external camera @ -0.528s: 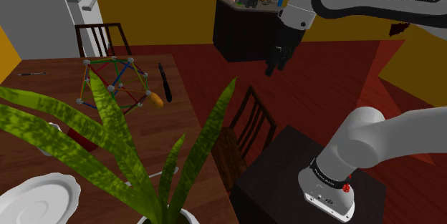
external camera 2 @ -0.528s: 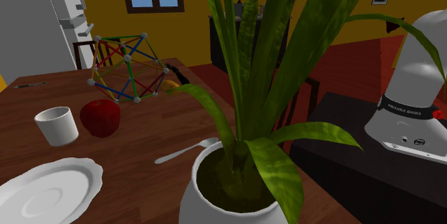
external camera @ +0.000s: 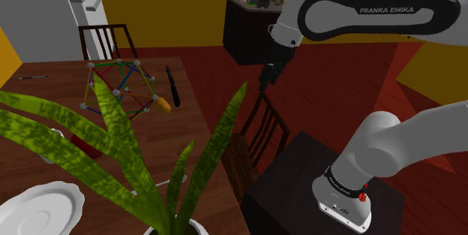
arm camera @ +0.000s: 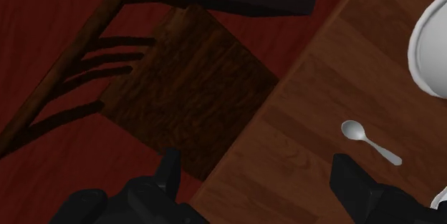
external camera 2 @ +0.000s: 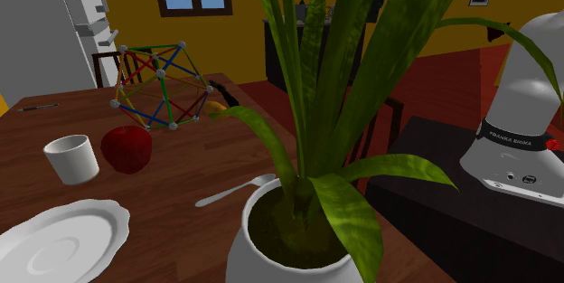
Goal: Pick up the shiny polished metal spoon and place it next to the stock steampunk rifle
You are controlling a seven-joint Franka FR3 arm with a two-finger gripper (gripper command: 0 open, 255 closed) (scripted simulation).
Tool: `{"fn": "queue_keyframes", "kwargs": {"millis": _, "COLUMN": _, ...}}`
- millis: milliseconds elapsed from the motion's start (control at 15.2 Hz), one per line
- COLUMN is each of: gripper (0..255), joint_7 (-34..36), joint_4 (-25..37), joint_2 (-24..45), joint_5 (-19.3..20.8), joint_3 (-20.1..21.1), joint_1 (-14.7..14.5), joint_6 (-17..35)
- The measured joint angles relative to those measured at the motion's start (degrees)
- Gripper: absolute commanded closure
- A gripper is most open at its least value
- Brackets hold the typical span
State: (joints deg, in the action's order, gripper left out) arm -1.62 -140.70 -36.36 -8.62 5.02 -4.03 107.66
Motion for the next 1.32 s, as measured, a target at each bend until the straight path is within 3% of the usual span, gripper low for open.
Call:
{"fn": "queue_keyframes", "kwargs": {"millis": 660, "gripper": 0, "joint_7": -5.3, "joint_4": 0.1, "joint_2": 16.4, "joint_5": -3.4, "joint_3": 4.5, "joint_1": -5.4, "joint_6": 18.3}}
{"fn": "queue_keyframes", "kwargs": {"millis": 1320, "gripper": 0, "joint_7": -10.0, "joint_4": 6.5, "joint_2": 35.5, "joint_5": -3.4, "joint_3": 8.9, "joint_1": -9.6, "joint_6": 32.8}}
